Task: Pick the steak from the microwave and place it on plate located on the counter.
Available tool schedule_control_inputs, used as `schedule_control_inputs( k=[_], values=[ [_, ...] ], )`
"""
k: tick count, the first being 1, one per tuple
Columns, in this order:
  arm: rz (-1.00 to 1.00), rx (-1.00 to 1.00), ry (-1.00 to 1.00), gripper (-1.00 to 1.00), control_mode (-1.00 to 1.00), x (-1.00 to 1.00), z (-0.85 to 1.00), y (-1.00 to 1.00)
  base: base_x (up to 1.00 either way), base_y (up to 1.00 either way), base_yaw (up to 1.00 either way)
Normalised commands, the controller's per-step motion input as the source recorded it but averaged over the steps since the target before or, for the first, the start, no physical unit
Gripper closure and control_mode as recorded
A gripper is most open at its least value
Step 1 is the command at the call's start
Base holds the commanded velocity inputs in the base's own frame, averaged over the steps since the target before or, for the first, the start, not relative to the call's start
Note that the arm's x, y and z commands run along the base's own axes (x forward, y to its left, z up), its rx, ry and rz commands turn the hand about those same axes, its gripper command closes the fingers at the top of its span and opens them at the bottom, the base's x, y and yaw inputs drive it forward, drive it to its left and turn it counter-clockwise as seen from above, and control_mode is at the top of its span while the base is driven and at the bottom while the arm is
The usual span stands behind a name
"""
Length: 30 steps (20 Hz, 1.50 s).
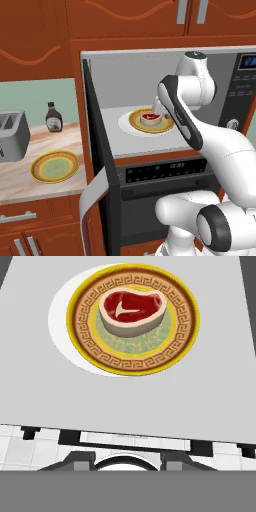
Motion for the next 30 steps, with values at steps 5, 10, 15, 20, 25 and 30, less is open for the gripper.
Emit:
schedule_control_inputs(
  k=[5, 10, 15, 20, 25, 30],
  values=[
    [0.00, 0.00, 0.00, -1.00, -1.00, 0.00, -0.02, 0.00, 0.00, 0.00, 0.00],
    [0.00, 0.00, 0.00, -1.00, -1.00, 0.00, -0.06, 0.00, 0.00, 0.00, 0.00],
    [-0.04, 0.00, 0.00, -1.00, -1.00, 0.03, -0.18, 0.00, 0.00, 0.00, 0.00],
    [-0.25, 0.00, 0.00, -1.00, -1.00, 0.26, -0.01, 0.00, 0.00, 0.00, 0.00],
    [-0.37, 0.00, 0.00, -1.00, -1.00, 0.42, -0.02, 0.01, 0.00, 0.00, 0.00],
    [-0.29, 0.01, 0.00, -1.00, -1.00, 0.49, -0.09, 0.01, 0.00, 0.00, 0.00]
  ],
)
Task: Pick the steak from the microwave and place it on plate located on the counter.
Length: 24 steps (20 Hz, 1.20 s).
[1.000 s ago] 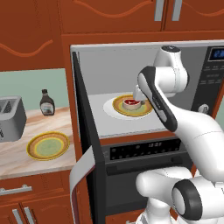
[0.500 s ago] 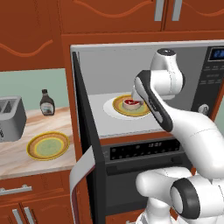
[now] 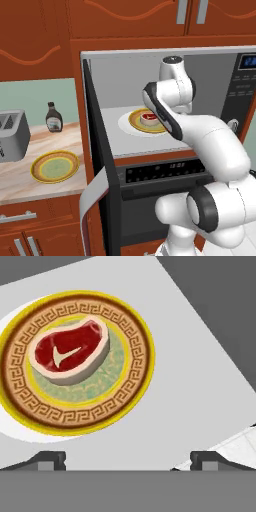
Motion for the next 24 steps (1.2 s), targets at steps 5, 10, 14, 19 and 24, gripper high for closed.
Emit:
schedule_control_inputs(
  k=[5, 10, 14, 19, 24],
  values=[
    [-0.13, 0.05, 0.00, -1.00, -1.00, 0.47, -0.26, 0.00, 0.00, 0.00, 0.00],
    [-0.05, 0.03, 0.00, -1.00, -1.00, 0.45, -0.30, 0.00, 0.00, 0.00, 0.00],
    [-0.04, 0.00, 0.00, -1.00, -1.00, 0.39, -0.25, 0.00, 0.00, 0.00, 0.00],
    [-0.09, 0.00, -0.02, -1.00, -1.00, 0.33, -0.16, 0.00, 0.00, 0.00, 0.00],
    [-0.10, 0.00, -0.01, -1.00, -1.00, 0.17, -0.12, 0.00, 0.00, 0.00, 0.00]
  ],
)
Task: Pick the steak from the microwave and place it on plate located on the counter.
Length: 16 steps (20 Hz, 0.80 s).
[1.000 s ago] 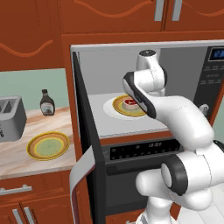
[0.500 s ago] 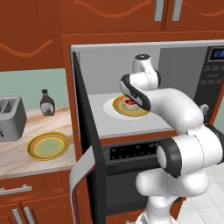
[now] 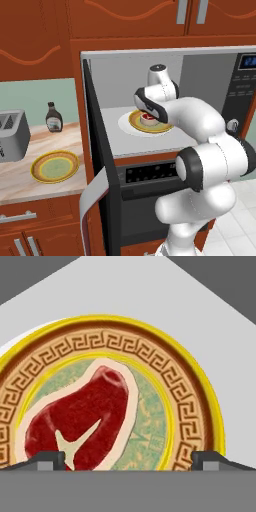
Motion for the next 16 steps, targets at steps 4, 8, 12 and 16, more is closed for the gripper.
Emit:
schedule_control_inputs(
  k=[4, 8, 12, 16],
  values=[
    [-0.06, 0.00, 0.00, -1.00, -1.00, 0.14, -0.09, 0.00, 0.00, 0.00, 0.00],
    [0.00, 0.00, 0.00, -1.00, -1.00, 0.14, -0.06, 0.00, 0.00, 0.00, 0.00],
    [0.00, 0.00, 0.00, -1.00, -1.00, 0.22, -0.06, -0.04, 0.00, 0.00, 0.00],
    [0.00, 0.00, 0.00, -1.00, -1.00, 0.04, -0.07, -0.05, 0.00, 0.00, 0.00]
  ],
)
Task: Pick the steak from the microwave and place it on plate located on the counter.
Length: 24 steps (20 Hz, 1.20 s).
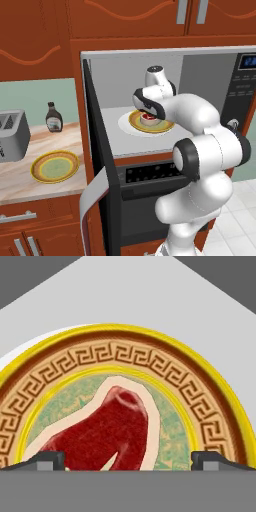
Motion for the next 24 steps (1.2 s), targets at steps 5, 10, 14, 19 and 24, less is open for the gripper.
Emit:
schedule_control_inputs(
  k=[5, 10, 14, 19, 24],
  values=[
    [0.00, 0.00, 0.00, -1.00, -1.00, 0.10, -0.14, 0.00, 0.00, 0.00, 0.00],
    [-0.03, 0.02, 0.00, -1.00, -1.00, 0.14, -0.08, 0.00, 0.00, 0.00, 0.00],
    [-0.07, 0.03, 0.00, -1.00, -1.00, 0.09, 0.00, 0.00, 0.00, 0.00, 0.00],
    [-0.06, 0.03, 0.00, -1.00, -1.00, 0.00, 0.00, 0.00, 0.00, 0.00, 0.00],
    [-0.08, 0.00, 0.00, -1.00, -1.00, 0.00, 0.00, -0.01, 0.00, 0.00, 0.00]
  ],
)
